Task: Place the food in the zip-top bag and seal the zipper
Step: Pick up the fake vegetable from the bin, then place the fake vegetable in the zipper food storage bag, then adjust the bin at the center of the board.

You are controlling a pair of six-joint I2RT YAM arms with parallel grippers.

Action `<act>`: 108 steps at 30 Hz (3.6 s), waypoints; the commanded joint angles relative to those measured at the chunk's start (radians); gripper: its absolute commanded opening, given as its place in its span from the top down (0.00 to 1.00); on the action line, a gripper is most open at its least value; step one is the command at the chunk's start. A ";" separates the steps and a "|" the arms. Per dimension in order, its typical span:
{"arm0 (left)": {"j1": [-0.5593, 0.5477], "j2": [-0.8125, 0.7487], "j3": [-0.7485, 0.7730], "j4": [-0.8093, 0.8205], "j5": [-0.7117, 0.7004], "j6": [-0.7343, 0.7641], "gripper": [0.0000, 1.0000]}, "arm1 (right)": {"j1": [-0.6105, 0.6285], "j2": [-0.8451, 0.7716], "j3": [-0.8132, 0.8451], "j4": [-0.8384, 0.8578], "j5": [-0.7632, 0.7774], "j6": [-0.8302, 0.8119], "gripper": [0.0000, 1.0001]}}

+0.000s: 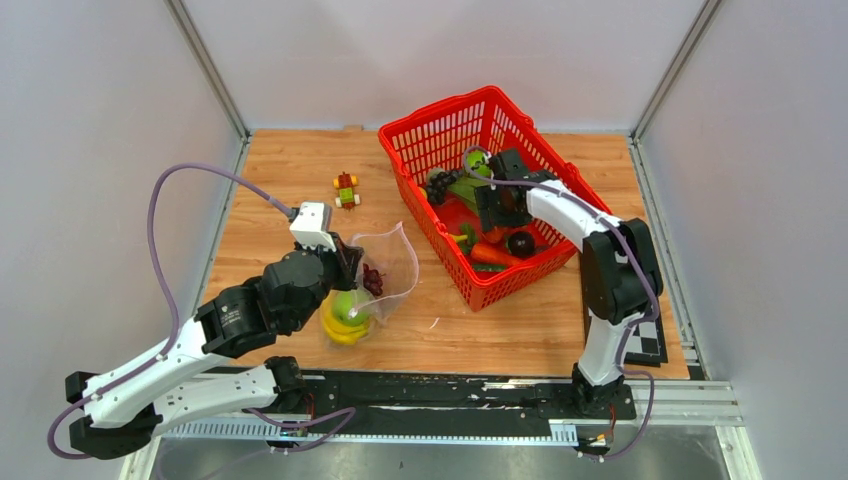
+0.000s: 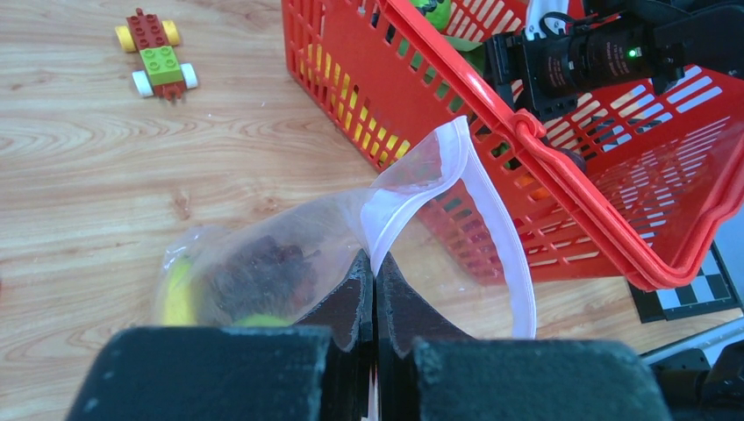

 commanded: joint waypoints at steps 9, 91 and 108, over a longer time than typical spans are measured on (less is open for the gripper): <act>0.001 -0.001 0.011 0.018 0.002 0.018 1.00 | 0.001 -0.308 -0.079 0.071 -0.120 -0.002 0.68; 0.002 -0.026 0.024 0.022 0.038 0.016 1.00 | 0.129 -0.386 -0.113 -0.215 -0.458 -0.185 0.44; 0.002 -0.078 0.011 -0.004 0.014 -0.005 1.00 | 0.265 -0.250 0.030 -0.154 -0.324 -0.191 0.23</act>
